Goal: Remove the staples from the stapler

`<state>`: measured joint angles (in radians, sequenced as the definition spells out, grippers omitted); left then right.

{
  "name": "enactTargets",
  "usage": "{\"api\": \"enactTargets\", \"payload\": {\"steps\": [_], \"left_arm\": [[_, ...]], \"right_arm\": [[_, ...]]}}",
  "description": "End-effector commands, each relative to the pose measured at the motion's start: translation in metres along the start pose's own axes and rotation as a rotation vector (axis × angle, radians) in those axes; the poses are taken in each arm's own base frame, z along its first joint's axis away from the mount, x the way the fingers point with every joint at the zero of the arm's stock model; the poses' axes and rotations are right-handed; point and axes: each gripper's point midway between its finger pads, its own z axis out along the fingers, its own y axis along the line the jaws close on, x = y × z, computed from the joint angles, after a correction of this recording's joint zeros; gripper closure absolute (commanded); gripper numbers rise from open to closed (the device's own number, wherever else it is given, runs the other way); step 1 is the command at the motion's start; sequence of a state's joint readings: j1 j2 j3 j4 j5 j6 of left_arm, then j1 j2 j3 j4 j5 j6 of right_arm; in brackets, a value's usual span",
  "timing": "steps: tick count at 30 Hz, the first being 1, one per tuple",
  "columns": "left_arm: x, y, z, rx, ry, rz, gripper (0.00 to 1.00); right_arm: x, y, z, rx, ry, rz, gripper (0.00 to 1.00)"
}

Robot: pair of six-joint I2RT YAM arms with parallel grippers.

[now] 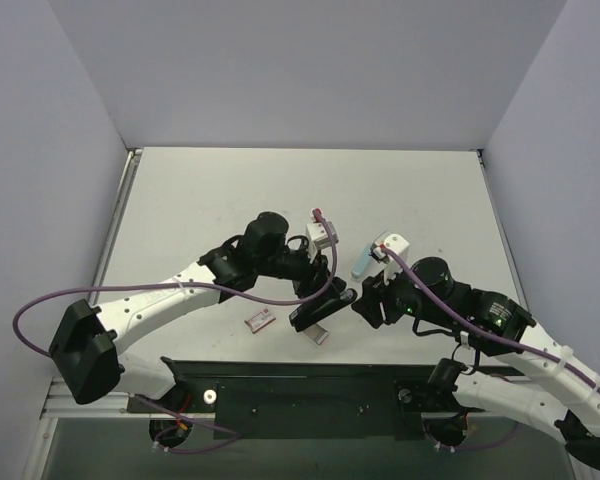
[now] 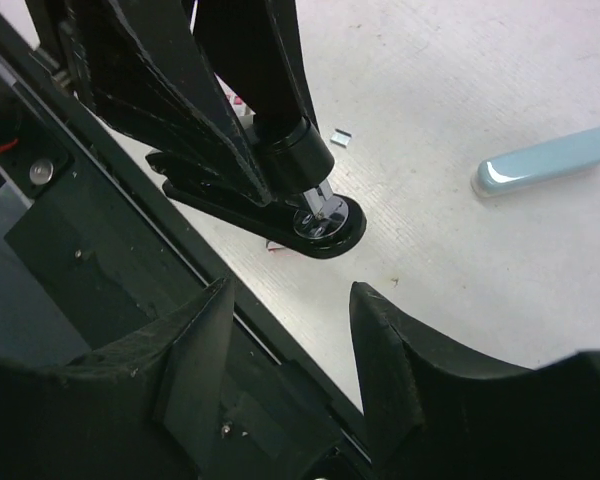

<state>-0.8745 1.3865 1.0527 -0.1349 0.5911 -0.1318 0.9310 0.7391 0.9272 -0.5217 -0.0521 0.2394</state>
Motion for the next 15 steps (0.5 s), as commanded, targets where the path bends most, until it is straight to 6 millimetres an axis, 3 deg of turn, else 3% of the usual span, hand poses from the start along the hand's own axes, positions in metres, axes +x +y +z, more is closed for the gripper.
{"api": "enactTargets", "payload": {"steps": [1, 7, 15], "left_arm": [[-0.049, -0.051, -0.025, 0.181, -0.175, 0.093, 1.0], [-0.042, -0.076, -0.037, 0.291, -0.174, 0.081, 1.0], [-0.042, -0.103, -0.056, 0.398, -0.193, 0.106, 1.0]], "right_arm": [[-0.008, 0.021, -0.01, -0.129, 0.014, -0.113, 0.54], [-0.011, 0.048, -0.02, -0.286, 0.03, -0.189, 0.53], [-0.02, 0.065, -0.03, -0.36, 0.007, -0.252, 0.53]]}}
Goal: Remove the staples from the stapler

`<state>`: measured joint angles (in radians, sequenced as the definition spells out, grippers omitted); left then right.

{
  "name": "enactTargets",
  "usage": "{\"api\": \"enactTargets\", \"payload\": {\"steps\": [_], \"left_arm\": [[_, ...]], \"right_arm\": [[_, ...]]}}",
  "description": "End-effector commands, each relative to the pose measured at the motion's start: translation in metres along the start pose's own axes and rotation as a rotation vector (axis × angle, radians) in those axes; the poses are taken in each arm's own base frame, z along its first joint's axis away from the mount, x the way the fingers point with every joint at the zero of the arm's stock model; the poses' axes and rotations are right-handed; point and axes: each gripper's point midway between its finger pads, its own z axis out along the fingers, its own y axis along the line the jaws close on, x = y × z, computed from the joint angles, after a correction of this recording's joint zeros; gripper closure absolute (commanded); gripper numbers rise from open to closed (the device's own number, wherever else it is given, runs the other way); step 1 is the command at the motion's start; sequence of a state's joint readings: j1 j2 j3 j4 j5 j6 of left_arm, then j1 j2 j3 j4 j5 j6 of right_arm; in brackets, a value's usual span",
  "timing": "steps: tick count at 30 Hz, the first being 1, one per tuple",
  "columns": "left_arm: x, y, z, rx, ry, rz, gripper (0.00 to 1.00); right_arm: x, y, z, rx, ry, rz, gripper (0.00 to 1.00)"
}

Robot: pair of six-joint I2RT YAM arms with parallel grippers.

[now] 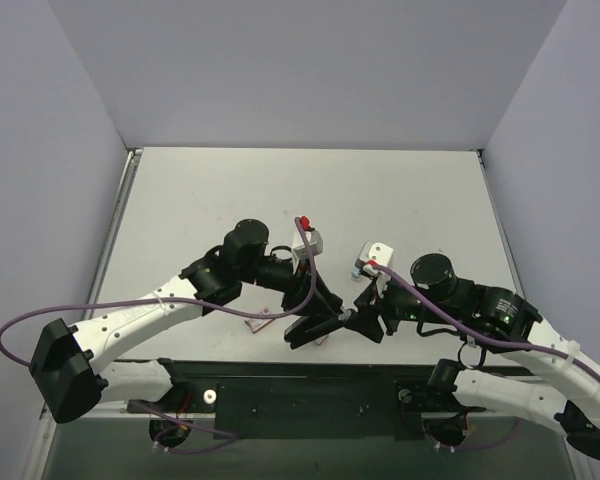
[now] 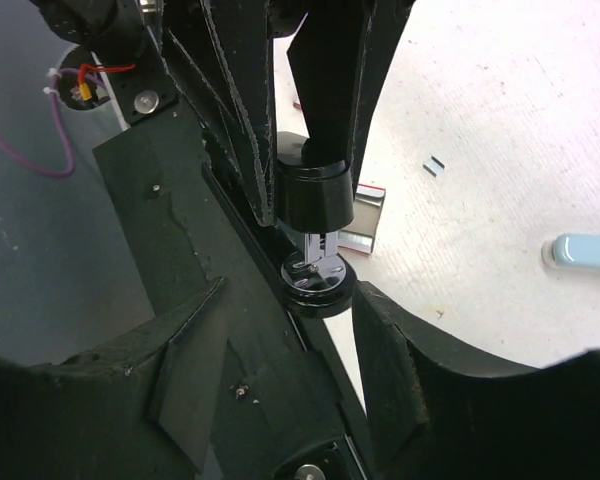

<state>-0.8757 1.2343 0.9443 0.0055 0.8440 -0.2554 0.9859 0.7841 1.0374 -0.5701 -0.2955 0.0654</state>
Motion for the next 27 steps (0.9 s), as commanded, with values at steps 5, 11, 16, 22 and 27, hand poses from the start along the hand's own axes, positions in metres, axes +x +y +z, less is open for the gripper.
{"api": "enactTargets", "payload": {"steps": [5, 11, 16, 22, 27], "left_arm": [[-0.034, -0.05, -0.009, 0.155, -0.094, 0.133, 1.0], [-0.034, -0.059, -0.009, 0.184, -0.099, 0.143, 1.0], [-0.033, -0.061, -0.009, 0.19, -0.099, 0.147, 1.0], [-0.034, -0.063, -0.008, 0.195, -0.106, 0.157, 1.0], [-0.034, -0.062, -0.007, 0.192, -0.107, 0.155, 1.0]], "right_arm": [[-0.014, 0.015, -0.003, -0.077, -0.01, -0.06, 0.53], [-0.018, 0.017, 0.002, -0.086, -0.009, -0.061, 0.56], [-0.018, 0.021, 0.006, -0.11, -0.005, -0.054, 0.63], [-0.019, 0.032, 0.005, -0.165, -0.039, -0.043, 0.77], [-0.019, 0.042, 0.006, -0.224, -0.061, -0.029, 0.83]]}}
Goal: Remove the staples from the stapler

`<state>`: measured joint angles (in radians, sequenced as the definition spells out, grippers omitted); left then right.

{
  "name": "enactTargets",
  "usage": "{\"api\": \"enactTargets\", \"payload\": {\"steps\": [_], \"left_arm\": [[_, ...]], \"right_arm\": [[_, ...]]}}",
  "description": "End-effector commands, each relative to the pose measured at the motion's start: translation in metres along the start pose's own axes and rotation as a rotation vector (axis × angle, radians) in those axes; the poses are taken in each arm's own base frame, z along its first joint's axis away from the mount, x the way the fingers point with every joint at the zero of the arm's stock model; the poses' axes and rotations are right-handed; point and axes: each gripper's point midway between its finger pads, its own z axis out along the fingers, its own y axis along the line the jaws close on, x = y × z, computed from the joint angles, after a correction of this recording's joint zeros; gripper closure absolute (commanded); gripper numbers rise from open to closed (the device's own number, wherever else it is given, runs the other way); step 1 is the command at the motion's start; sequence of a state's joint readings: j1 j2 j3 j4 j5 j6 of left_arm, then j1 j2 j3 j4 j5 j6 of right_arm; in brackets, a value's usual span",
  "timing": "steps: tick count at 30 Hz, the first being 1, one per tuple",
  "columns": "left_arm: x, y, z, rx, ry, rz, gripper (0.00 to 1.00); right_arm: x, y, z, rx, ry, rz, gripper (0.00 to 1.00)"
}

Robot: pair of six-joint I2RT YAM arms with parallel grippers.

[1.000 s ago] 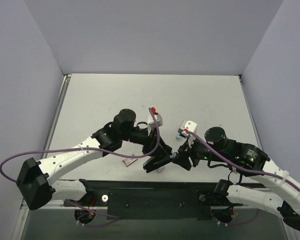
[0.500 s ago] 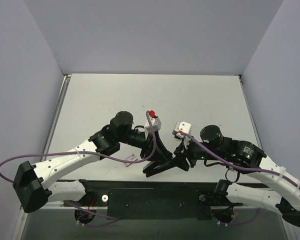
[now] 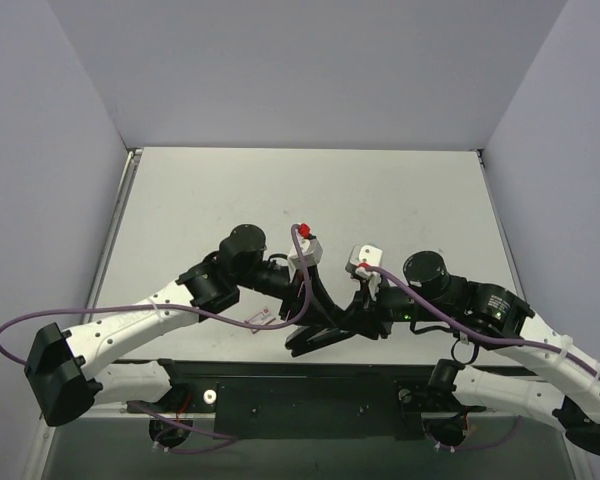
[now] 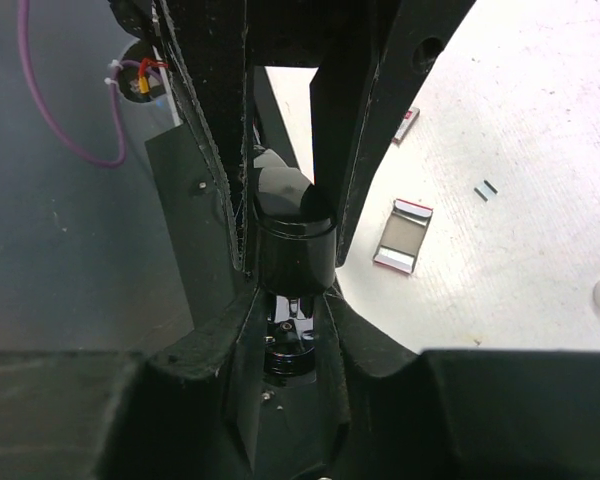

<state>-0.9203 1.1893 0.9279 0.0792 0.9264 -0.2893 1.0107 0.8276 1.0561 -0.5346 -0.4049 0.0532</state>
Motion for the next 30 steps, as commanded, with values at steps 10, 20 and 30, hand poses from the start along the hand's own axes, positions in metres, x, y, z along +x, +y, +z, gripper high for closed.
{"api": "enactTargets", "payload": {"steps": [10, 20, 30], "left_arm": [[-0.046, -0.027, -0.01, 0.017, -0.143, 0.145, 1.0], [-0.06, -0.036, -0.019, -0.013, -0.201, 0.176, 1.0], [-0.068, -0.039, -0.025, -0.043, -0.231, 0.198, 1.0]], "right_arm": [[0.001, 0.021, 0.002, -0.115, -0.061, 0.023, 1.0], [0.024, 0.023, -0.005, -0.115, -0.093, 0.055, 1.0], [0.036, 0.027, -0.004, -0.141, -0.076, 0.064, 1.0]]}}
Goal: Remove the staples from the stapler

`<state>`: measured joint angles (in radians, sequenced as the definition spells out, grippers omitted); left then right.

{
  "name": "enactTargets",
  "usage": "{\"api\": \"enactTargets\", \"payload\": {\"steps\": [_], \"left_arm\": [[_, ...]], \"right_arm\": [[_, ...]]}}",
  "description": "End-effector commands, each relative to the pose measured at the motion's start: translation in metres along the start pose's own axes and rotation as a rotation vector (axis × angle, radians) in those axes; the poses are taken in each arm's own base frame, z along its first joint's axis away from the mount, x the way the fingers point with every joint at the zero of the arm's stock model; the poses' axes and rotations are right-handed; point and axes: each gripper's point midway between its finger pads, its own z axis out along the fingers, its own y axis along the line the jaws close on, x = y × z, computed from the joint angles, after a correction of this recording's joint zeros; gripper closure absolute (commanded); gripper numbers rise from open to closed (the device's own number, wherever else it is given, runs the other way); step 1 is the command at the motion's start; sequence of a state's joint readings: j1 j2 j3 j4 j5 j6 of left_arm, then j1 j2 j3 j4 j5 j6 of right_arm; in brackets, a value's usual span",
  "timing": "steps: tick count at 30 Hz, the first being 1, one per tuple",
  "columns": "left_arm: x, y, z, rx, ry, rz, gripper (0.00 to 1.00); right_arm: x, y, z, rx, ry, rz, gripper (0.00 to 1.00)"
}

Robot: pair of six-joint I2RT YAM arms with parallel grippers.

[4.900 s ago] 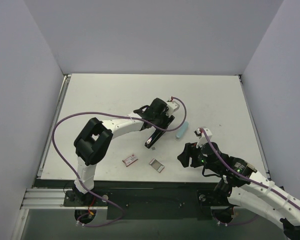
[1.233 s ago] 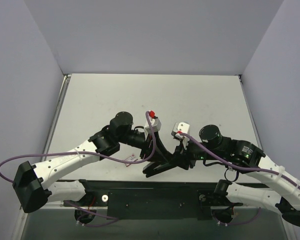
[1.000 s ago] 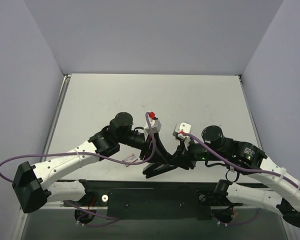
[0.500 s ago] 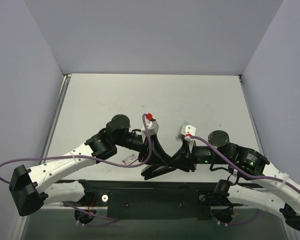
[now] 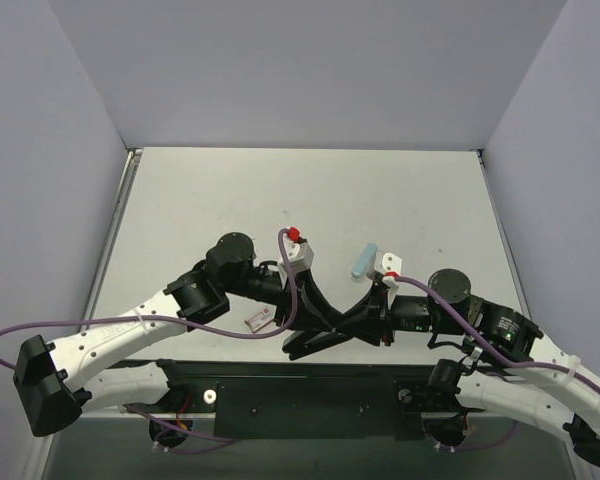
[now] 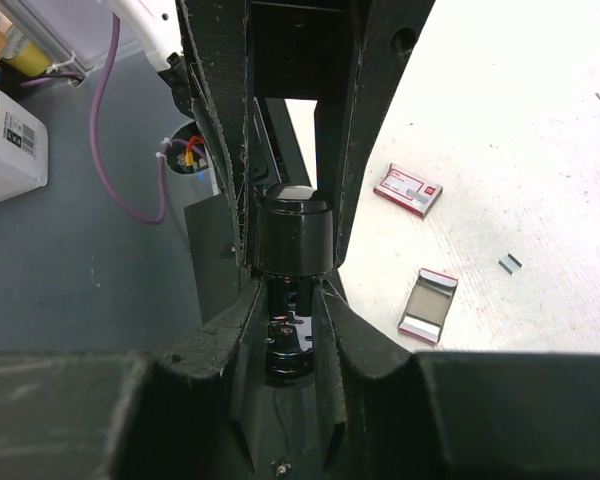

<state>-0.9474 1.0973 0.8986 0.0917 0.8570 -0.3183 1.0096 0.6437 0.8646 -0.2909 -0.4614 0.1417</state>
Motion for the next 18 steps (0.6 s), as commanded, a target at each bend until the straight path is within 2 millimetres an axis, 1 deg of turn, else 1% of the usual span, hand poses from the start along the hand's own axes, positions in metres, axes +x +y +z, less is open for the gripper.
{"api": "enactTargets", "payload": {"steps": [1, 13, 18], "left_arm": [[-0.061, -0.02, -0.016, -0.021, -0.186, 0.169, 1.0], [-0.081, -0.029, -0.024, -0.04, -0.252, 0.205, 1.0], [-0.09, -0.028, -0.029, -0.08, -0.3, 0.216, 1.0]], "right_arm": [[0.044, 0.012, -0.007, -0.06, 0.141, 0.068, 1.0], [0.061, 0.019, -0.006, -0.109, 0.158, 0.104, 1.0], [0.061, 0.021, -0.005, -0.12, 0.159, 0.11, 1.0]]}}
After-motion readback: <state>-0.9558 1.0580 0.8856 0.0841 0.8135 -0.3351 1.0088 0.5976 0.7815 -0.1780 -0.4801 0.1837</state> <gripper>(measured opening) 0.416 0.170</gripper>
